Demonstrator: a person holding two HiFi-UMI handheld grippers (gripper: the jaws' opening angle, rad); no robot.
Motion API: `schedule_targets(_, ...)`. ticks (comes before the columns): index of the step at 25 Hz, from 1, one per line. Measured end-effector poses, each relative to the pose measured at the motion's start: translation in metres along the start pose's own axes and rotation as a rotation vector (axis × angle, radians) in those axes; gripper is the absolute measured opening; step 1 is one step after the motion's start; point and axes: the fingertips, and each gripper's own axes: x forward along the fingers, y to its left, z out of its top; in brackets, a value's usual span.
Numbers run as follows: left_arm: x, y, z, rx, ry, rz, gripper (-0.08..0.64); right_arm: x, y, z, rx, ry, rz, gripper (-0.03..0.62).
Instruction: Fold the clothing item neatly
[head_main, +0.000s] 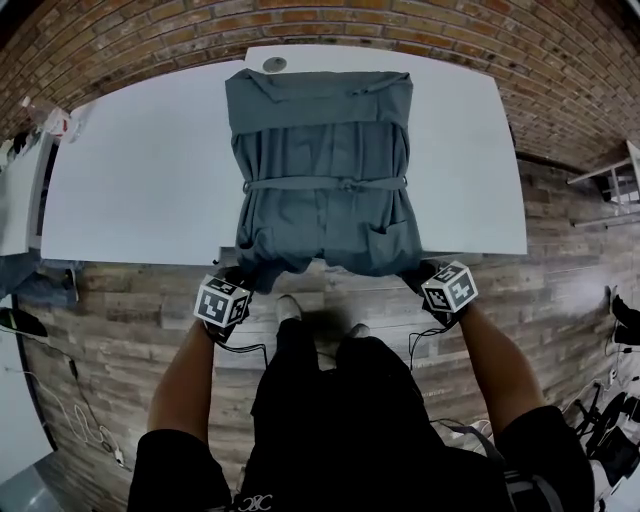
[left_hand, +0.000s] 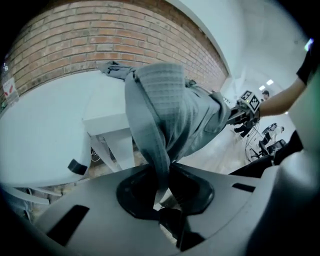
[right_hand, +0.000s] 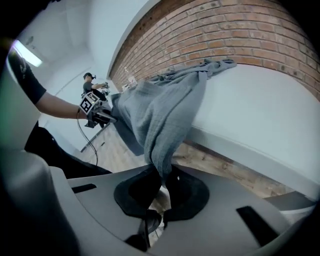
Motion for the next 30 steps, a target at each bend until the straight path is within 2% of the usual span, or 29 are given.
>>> schedule_targets(7, -0.048, -0.038, 0.013, 0.091, -0.041, -0.141, 0.040, -0.039, 0.054, 0.015, -0.146, -0.024, 0.117, 0.023)
schedule_targets(12, -0.090, -0.068, 0.049, 0.132, -0.119, -0.262, 0.040, -0.078, 0.090, 0.059, -0.200, -0.111, 0.186, 0.023)
schedule_targets(17, -0.123, -0.079, 0.105, 0.174, -0.241, -0.324, 0.040, -0.107, 0.105, 0.123, -0.226, -0.233, 0.214, 0.024)
schedule_targets(20, -0.143, -0.075, 0.143, 0.185, -0.328, -0.347, 0.040, -0.121, 0.104, 0.164, -0.220, -0.318, 0.203, 0.024)
schedule_targets(23, -0.160, -0.057, 0.179, 0.198, -0.394, -0.326, 0.040, -0.131, 0.093, 0.203, -0.216, -0.377, 0.158, 0.023)
schedule_targets(30, -0.165, -0.014, 0.257, 0.276, -0.436, -0.254, 0.040, -0.137, 0.043, 0.292, -0.193, -0.443, 0.001, 0.025)
